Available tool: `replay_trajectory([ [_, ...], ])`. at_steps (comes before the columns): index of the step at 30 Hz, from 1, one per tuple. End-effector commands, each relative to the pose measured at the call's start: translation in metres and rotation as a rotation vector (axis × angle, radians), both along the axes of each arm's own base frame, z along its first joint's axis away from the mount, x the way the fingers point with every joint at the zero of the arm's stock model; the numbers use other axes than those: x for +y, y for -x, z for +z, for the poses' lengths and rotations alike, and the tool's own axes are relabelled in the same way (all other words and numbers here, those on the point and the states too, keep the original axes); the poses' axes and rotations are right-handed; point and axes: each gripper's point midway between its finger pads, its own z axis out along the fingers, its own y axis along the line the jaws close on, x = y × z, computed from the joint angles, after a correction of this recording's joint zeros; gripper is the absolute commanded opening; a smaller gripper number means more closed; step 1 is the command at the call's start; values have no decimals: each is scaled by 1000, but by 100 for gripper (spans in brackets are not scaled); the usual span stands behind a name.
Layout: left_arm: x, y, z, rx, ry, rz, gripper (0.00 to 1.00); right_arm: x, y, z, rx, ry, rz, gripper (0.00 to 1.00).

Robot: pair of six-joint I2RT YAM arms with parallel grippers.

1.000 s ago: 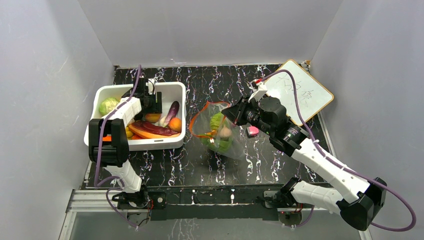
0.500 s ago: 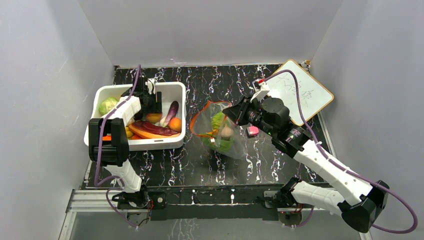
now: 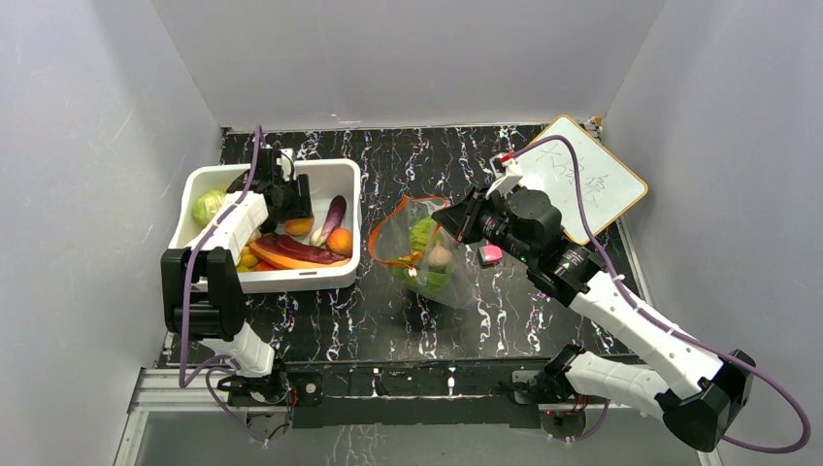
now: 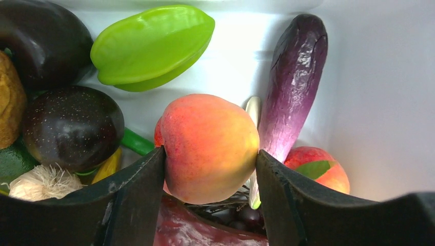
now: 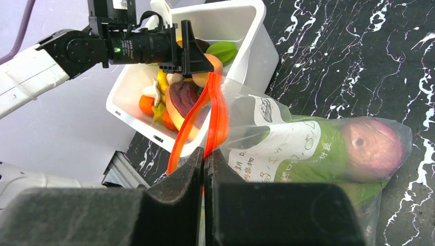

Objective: Place the food in the zip-top bag and seal the zipper
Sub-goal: Pick up the fake fruit from the bin.

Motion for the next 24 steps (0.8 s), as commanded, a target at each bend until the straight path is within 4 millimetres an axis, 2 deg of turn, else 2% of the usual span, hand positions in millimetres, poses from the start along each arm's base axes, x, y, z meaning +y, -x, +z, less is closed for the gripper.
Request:
replay_trajectory([
  [1,-3,11,22,-39,28,8,10,3,-4,36,-93,-85,-7,0],
  [7,-5,15,39,-77,43,18,9,4,-5,35,-89,-80,-9,0],
  [16,-17,23,80,-167,114,-6,8,5,-8,27,-78,-71,-13,0],
  [19,-26,25,89,-170,156,-32,8,7,-9,26,-74,-69,-14,0],
  [21,-35,30,104,-195,197,-71,8,8,-11,25,-73,-67,-13,0],
  [24,-47,35,115,-191,258,-116,8,9,-14,22,-73,-68,-24,0],
])
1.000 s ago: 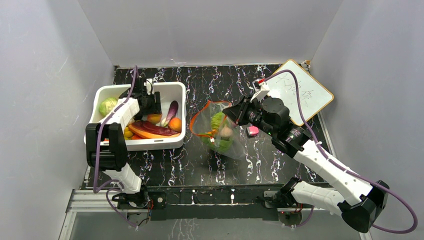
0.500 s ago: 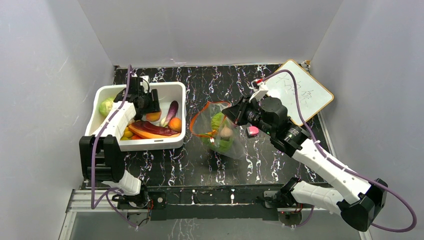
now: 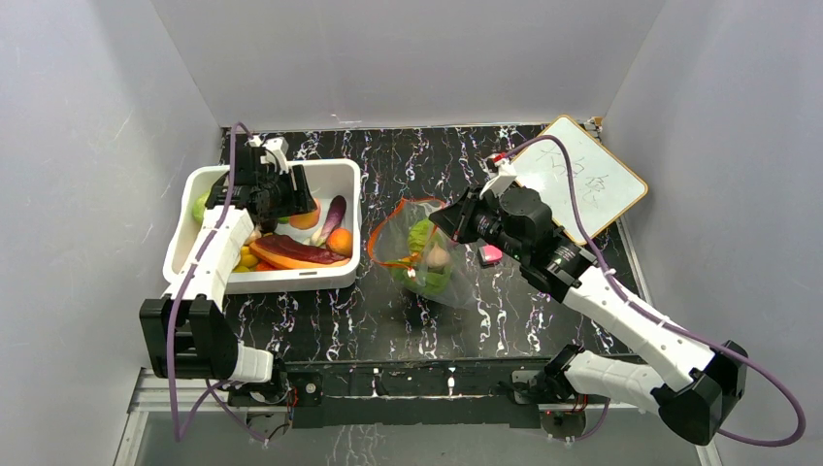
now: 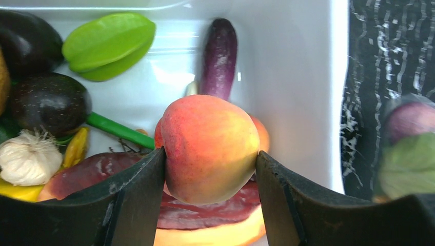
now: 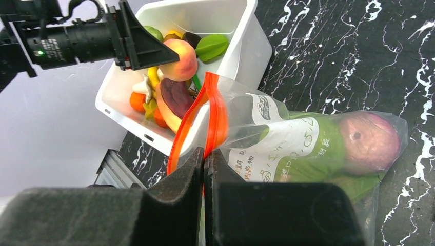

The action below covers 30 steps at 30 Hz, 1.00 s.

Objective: Place the food in the zip-top bag and seal the zipper
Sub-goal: Pick up the fake fruit from the bin, then place the fake fruit in the zipper food storage bag.

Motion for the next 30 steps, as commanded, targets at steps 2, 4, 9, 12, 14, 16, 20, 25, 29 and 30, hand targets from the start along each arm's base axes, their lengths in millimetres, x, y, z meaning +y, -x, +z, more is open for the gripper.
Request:
replay_trajectory([
  [2,-30,12,51,-76,144,-117,8,6,-9,35,-105,-99,-16,0],
  [4,-39,15,62,-99,182,-151,8,7,-10,36,-107,-103,-15,0],
  [9,-66,27,89,-150,322,-265,8,9,-16,38,-113,-90,-25,0],
  [12,-78,35,102,-163,393,-310,8,11,-19,39,-114,-92,-26,0],
  [14,-83,41,112,-178,428,-336,8,13,-20,41,-117,-94,-24,0],
  [16,-89,46,122,-190,464,-362,8,16,-21,42,-117,-96,-19,0],
  [20,-104,57,139,-181,575,-429,7,21,-24,46,-118,-99,-3,0],
  [25,-118,68,157,-196,693,-489,6,27,-26,53,-122,-111,13,0],
  [29,-126,73,165,-218,760,-518,5,28,-27,57,-129,-117,13,0],
  [30,-129,74,166,-211,784,-519,5,29,-27,58,-133,-120,14,0],
])
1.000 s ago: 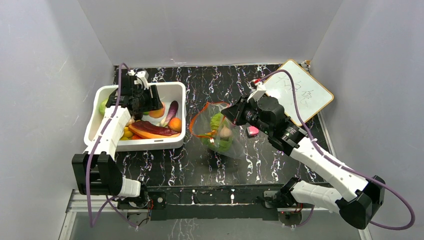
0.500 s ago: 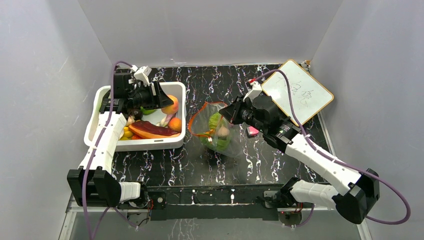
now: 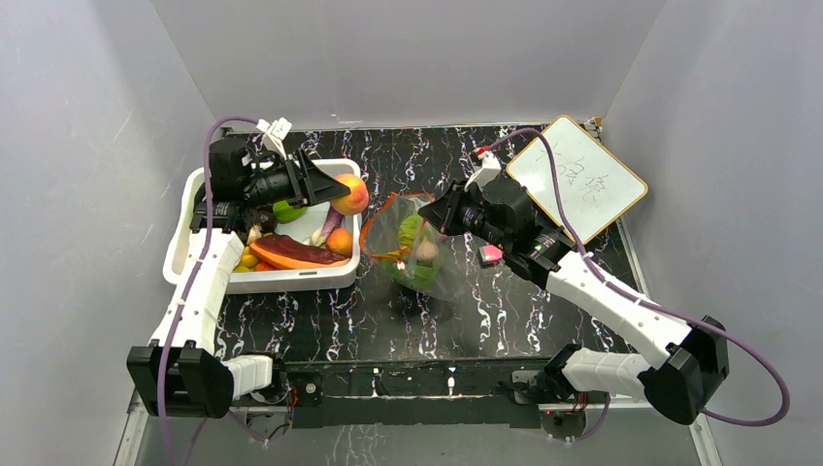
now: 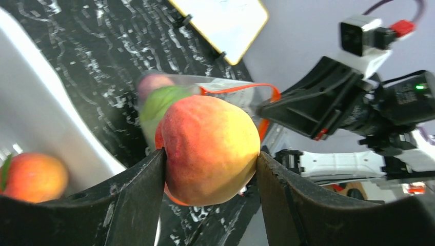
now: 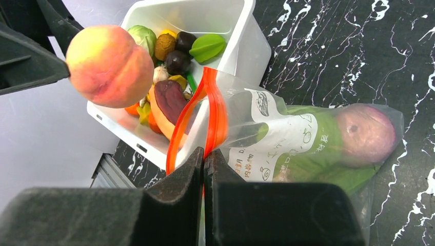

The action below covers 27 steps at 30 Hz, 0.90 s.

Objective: Place the food in the zip-top bag and seal the zipper
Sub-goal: Place the fake fruit in the zipper food storage bag.

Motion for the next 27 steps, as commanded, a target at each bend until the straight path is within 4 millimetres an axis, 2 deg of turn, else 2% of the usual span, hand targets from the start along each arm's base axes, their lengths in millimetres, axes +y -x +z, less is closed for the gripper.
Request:
replay_trajectory([
  [1,-18,20,31,-38,139,-97,4,9,-5,74,-164,-143,15,0],
  [4,-30,23,28,-28,154,-127,4,12,-5,78,-170,-156,22,0],
  [10,-61,29,9,0,105,-179,4,16,-5,88,-179,-179,40,0],
  [13,-67,26,-5,19,63,-165,4,17,-4,93,-185,-191,47,0],
  [14,-70,22,-17,38,39,-147,4,18,-2,94,-184,-195,54,0],
  [19,-79,19,-32,63,19,-147,5,20,2,86,-170,-197,71,0],
  [24,-84,19,-38,84,3,-145,20,19,4,82,-162,-199,69,0],
  [25,-85,20,-37,84,3,-153,25,18,3,80,-161,-196,63,0],
  [27,-85,22,-33,73,-5,-156,42,17,3,75,-154,-189,57,0],
])
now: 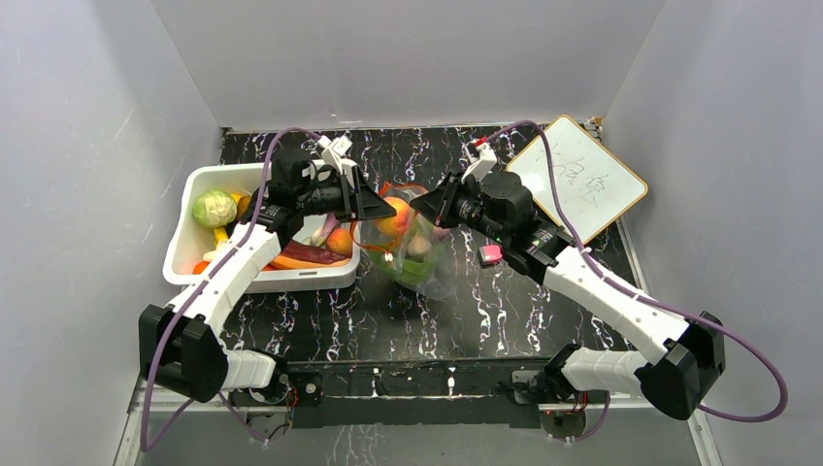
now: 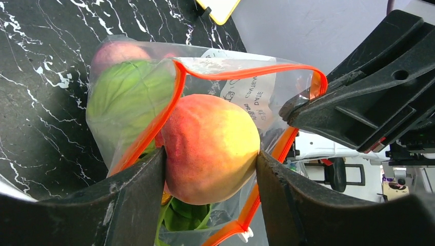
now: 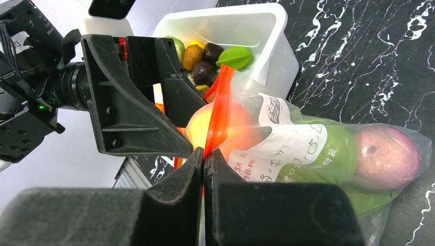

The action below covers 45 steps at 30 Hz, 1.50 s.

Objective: Place the food in the zip-top bag and seal the zipper
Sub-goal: Place the fake fruit in the zipper food storage bag, then adjust the zipper food storage bag at the center of the board.

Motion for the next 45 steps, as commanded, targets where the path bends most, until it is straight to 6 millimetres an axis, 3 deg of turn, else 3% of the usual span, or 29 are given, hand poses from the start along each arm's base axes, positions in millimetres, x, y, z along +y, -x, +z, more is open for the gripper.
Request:
replay_trajectory([
  [1,-1,4,14,-47,-14,-7,49,0,2,46,-117,-113,-2,0],
  [8,15,4,31,-156,-109,45,69,-5,3,42,-106,-110,-25,0],
  [9,18,5,33,-163,-128,48,86,-7,2,41,-102,-99,-35,0],
  [10,21,8,32,-161,-149,48,97,-9,1,40,-101,-93,-42,0],
  [18,37,23,12,-156,-244,50,98,-8,2,44,-94,-112,-40,0],
  [21,53,20,-9,-126,-366,86,97,-8,3,48,-99,-118,-37,0],
  [26,65,21,-28,-101,-444,111,89,-12,6,53,-103,-133,-43,0],
  [27,65,21,-31,-95,-445,107,83,-12,7,52,-101,-136,-43,0],
  [30,62,21,-41,-74,-440,87,50,-13,9,51,-98,-135,-43,0],
  [35,49,19,-53,-51,-384,52,33,-13,10,48,-98,-137,-39,0],
  [37,43,19,-51,-44,-353,31,15,-13,11,48,-95,-135,-35,0],
  [38,41,19,-47,-42,-339,22,4,-14,11,47,-96,-132,-39,0],
  [39,38,20,-41,-43,-320,15,0,-15,11,45,-95,-124,-41,0],
  [45,15,24,44,-165,-105,-16,0,-26,1,-2,-79,64,-86,0],
])
